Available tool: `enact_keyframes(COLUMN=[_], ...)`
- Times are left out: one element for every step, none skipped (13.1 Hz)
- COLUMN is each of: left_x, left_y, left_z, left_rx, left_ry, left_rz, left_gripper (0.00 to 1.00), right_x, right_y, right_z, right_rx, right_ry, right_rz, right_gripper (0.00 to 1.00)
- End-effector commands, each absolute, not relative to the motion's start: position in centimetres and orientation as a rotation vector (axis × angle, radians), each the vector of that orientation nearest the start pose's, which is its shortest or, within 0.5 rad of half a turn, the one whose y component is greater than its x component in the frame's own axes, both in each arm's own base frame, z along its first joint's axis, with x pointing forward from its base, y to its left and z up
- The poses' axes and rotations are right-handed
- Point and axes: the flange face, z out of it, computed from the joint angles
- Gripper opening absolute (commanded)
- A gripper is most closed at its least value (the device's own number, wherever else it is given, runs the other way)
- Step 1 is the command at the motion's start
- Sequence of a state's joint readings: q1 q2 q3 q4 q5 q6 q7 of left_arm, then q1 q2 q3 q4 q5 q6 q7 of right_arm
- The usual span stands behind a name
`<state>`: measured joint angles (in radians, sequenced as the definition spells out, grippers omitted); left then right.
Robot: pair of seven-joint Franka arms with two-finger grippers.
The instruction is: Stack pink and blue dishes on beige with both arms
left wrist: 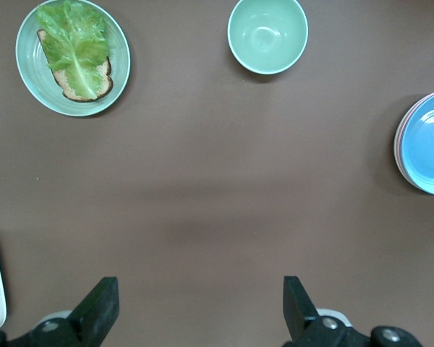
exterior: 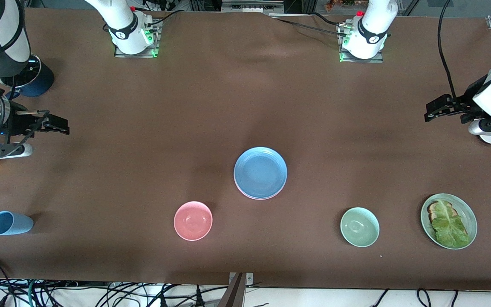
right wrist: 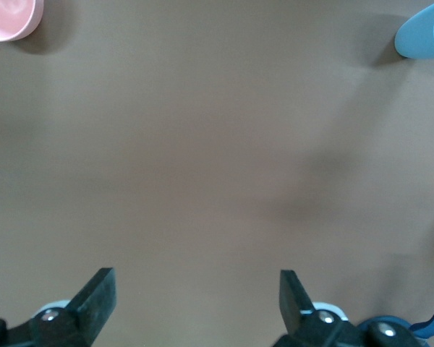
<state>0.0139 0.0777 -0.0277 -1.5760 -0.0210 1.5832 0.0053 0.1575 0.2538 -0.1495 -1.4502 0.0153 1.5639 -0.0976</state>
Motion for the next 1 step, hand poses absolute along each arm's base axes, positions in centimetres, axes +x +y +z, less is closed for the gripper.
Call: enact_keyframes(left_x=[57.72], left_y=[-0.68], left_z=[58.06], left_rx=[-3.187], left_ry=[0.043], left_rz=[0.114], left_gripper=[1.00], right_x=[61.70], right_y=[1.78], right_z=[54.40], right_rx=[-3.146], right_ry=[-0.156], right_rz=[0.210], right_gripper=[1.00])
